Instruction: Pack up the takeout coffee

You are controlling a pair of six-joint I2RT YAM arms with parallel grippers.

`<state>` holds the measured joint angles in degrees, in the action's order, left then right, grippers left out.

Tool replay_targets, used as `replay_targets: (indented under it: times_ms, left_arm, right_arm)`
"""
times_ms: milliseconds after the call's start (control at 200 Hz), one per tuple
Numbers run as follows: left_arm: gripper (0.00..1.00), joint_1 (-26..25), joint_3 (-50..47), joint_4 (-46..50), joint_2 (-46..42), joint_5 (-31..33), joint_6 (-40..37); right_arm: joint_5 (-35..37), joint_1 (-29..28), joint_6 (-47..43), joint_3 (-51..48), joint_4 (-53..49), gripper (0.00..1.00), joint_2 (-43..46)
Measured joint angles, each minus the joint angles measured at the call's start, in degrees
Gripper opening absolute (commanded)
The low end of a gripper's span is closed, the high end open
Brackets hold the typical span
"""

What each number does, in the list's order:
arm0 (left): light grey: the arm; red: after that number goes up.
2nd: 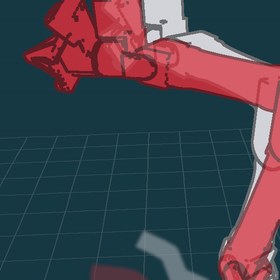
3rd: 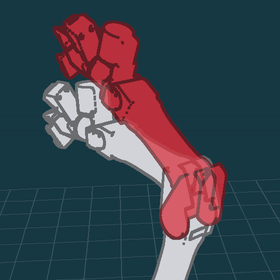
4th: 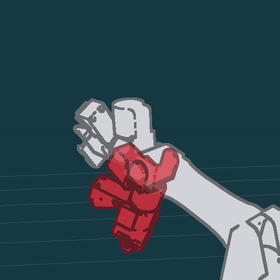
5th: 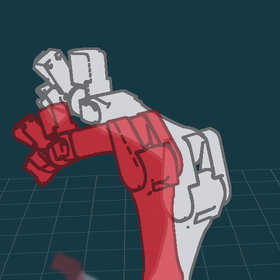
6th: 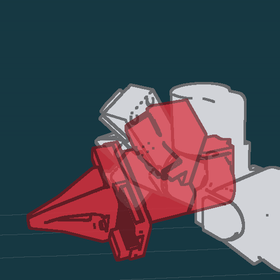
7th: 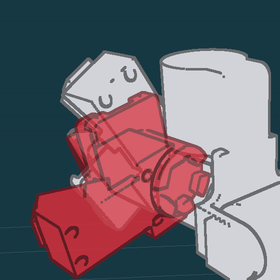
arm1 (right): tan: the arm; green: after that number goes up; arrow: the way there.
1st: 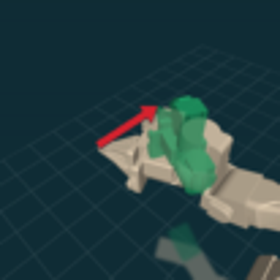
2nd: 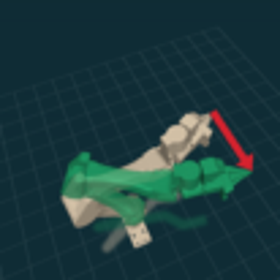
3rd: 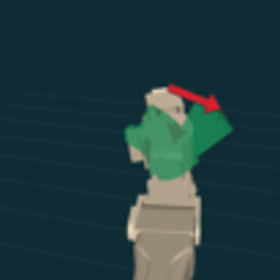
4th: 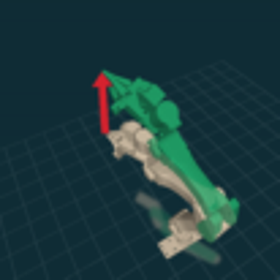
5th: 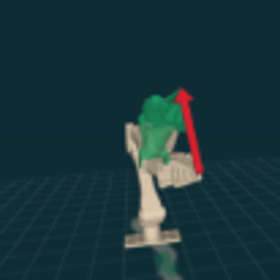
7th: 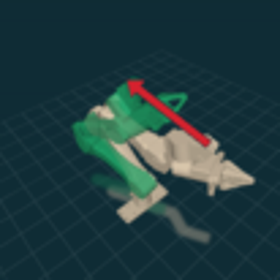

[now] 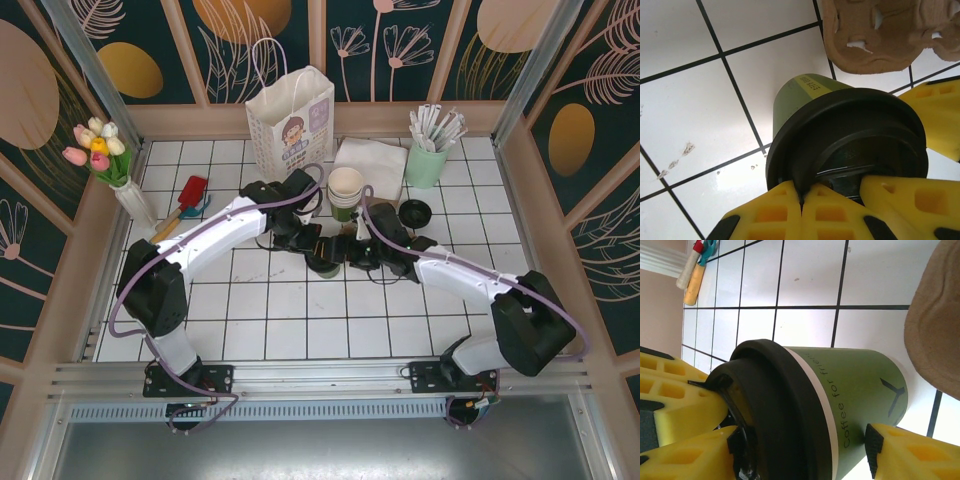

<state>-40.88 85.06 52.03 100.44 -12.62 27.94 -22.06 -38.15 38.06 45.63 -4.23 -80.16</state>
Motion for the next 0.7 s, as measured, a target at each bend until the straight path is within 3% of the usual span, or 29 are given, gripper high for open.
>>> replay_targets:
  times_ms: [170, 455, 696]
  left_arm:
    - [0.09, 0.0, 0.0, 1.4, 0.2, -0.1, 0.0]
    - [0.11, 0.7, 0.1, 1.4, 0.7, -0.6, -0.7]
    - [0.16, 0.9, 1.4, 2.1, 1.7, -0.6, -1.5]
  right_arm:
    - [-1.2, -0.3, -0.2, 0.2, 0.1, 0.56, -1.3]
    - [-1.9, -0.4, -0.7, 1.8, -0.6, 0.61, -3.0]
    - [-1.9, -0.2, -1.6, 4.2, -2.8, 0.57, -4.8]
